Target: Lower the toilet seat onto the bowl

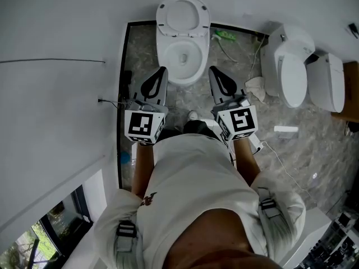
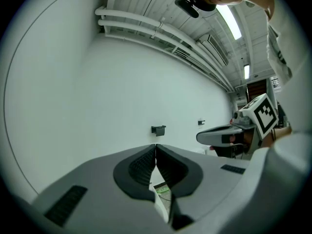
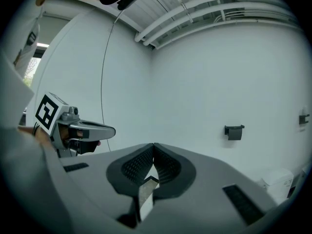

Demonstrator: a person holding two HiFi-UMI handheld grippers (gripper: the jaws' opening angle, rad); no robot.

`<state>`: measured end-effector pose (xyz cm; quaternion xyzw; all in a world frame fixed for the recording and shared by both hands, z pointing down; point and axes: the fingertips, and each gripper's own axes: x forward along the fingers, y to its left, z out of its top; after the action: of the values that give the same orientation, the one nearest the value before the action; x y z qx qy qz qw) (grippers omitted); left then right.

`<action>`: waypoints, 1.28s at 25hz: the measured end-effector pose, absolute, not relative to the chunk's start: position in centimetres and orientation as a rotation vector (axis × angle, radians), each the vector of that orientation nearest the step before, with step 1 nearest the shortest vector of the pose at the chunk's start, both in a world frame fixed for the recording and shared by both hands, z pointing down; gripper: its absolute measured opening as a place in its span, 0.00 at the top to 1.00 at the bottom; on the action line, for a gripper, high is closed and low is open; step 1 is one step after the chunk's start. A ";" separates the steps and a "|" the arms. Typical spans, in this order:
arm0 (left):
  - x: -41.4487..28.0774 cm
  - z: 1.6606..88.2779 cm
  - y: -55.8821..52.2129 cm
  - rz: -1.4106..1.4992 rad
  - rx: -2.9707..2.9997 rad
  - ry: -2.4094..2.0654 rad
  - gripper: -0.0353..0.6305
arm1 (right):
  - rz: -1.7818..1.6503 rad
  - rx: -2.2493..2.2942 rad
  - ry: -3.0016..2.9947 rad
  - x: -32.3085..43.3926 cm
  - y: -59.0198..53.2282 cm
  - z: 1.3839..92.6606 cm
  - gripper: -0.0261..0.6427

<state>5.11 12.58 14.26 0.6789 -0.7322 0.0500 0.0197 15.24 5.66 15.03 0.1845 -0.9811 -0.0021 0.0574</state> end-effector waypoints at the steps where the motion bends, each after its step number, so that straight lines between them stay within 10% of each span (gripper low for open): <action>1: 5.0 14.3 12.2 0.158 2.104 -2.273 0.91 | 0.000 0.560 -2.974 15.1 5.2 15.1 0.93; 32: -11.2 20.9 2.8 0.114 2.324 -1.908 0.91 | 0.015 0.928 -2.765 0.4 -2.8 20.4 0.93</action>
<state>-11.21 2.79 20.87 0.7706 -0.6328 0.0376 0.0662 0.38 -2.78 20.45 0.3163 -0.9420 0.0050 0.1123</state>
